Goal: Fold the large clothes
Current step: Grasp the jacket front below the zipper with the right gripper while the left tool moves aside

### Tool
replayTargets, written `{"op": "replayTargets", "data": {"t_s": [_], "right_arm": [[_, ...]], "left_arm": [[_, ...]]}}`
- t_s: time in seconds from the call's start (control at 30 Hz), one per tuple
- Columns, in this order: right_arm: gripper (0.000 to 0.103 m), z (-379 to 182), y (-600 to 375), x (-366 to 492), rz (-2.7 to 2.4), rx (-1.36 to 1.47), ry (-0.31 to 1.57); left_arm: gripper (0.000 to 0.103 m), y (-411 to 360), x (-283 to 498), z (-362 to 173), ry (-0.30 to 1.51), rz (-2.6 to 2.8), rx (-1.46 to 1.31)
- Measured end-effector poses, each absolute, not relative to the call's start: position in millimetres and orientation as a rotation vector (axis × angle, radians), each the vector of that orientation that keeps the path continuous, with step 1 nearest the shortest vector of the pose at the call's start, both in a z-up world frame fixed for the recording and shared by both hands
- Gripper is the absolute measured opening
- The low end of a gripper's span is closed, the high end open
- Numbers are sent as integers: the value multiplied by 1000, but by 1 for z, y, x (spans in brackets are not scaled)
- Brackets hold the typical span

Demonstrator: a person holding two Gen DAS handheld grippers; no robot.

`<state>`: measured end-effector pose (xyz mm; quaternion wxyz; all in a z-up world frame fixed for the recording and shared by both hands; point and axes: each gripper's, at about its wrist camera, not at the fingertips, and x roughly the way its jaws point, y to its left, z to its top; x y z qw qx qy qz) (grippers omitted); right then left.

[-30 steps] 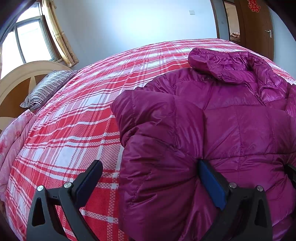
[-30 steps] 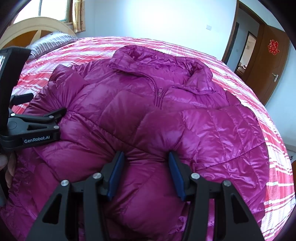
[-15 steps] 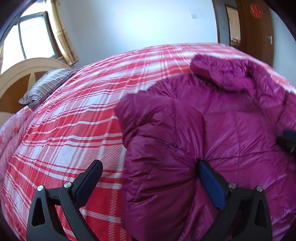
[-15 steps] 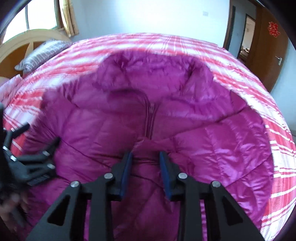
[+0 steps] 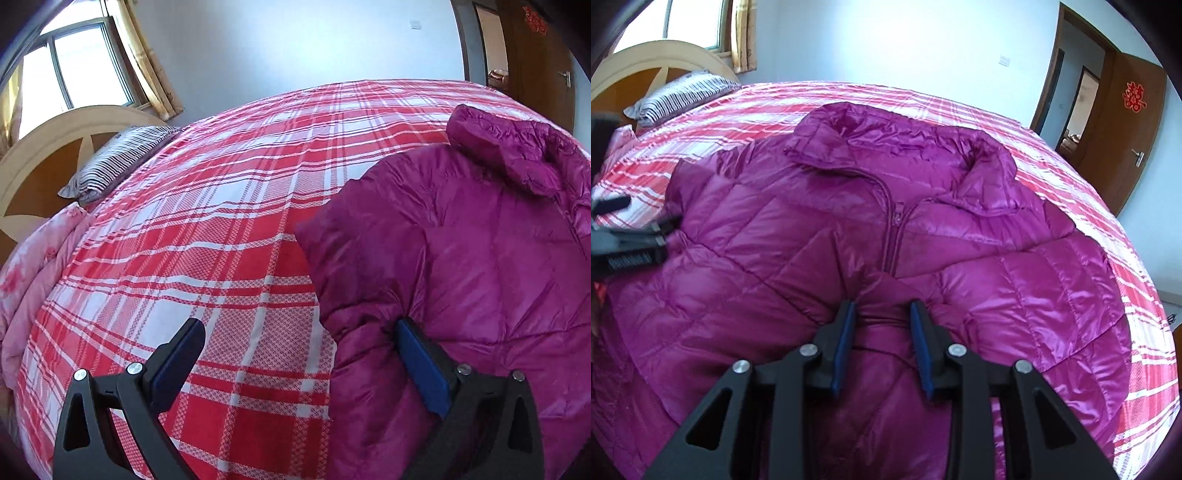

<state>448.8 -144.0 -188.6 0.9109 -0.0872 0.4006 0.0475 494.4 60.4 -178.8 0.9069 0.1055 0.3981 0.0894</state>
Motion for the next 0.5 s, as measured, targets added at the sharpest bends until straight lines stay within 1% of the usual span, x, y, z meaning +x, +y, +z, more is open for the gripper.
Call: {"op": "replayTargets", "data": {"t_s": [0.13,0.3,0.5], "right_arm": [[35,-190,-139,447,91,-195,821],[35,-191,-134,445,75,-222,811],[35,-192,-134,444,73,-227,805]], "left_arm": [[102,58,491,-171,800,212,231],[102,60,492,-139,702,218,178],[102,63,529,-167,799,297,259]]}}
